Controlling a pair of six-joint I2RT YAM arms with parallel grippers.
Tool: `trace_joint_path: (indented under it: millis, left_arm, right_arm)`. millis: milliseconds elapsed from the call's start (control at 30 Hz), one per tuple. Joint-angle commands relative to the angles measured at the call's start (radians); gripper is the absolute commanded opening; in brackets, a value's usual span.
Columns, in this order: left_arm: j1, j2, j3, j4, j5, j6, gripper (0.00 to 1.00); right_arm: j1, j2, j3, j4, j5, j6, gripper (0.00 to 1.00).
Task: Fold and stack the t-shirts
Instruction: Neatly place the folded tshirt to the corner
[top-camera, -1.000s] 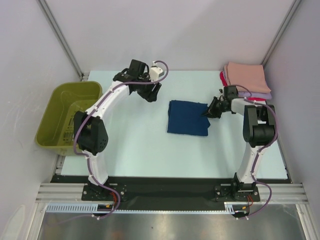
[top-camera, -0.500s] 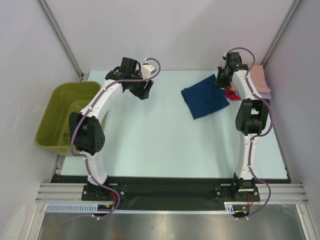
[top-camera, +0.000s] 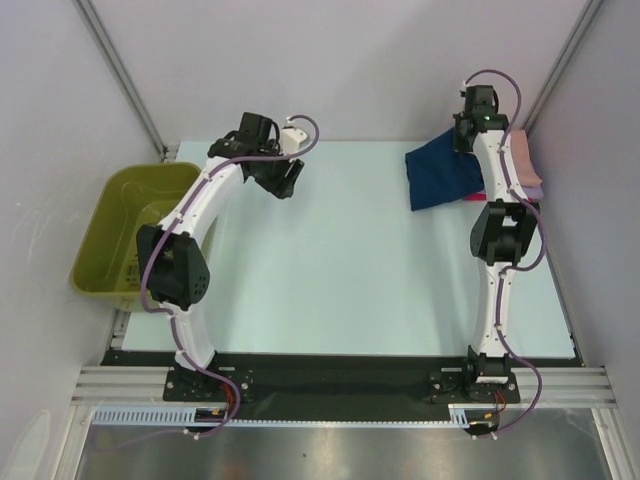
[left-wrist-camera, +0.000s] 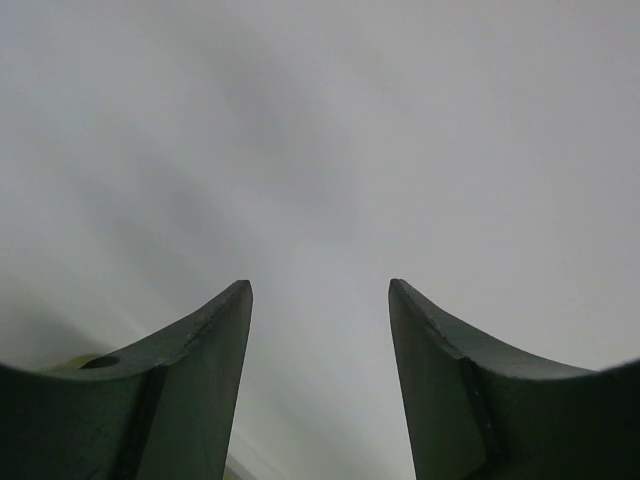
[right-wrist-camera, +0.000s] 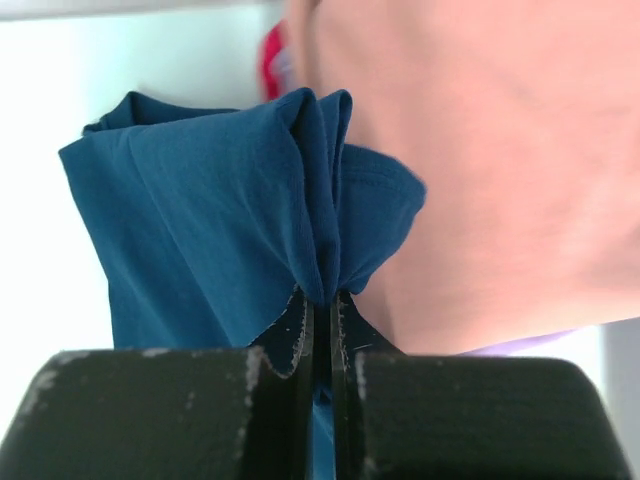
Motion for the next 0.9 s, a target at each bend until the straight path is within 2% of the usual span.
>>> trace_joint_path:
  millis: [0, 367, 700, 867]
  left_arm:
    - [0.015, 0.005, 0.059, -0.024, -0.020, 0.028, 0.63]
    - [0.015, 0.018, 0.070, -0.035, -0.045, 0.038, 0.63]
    - [0.015, 0.019, 0.070, -0.030, -0.060, 0.044, 0.63]
    - [0.015, 0.019, 0.067, -0.030, -0.063, 0.046, 0.63]
  right_arm:
    - [-0.012, -0.062, 0.076, 0.111, 0.097, -0.123, 0.00]
    - [-0.012, -0.119, 0.104, 0.184, 0.160, -0.301, 0.00]
    - [-0.012, -0.208, 0.096, 0.094, 0.094, -0.322, 0.00]
    - [-0.017, -0.225, 0.069, 0.096, 0.108, -0.353, 0.00]
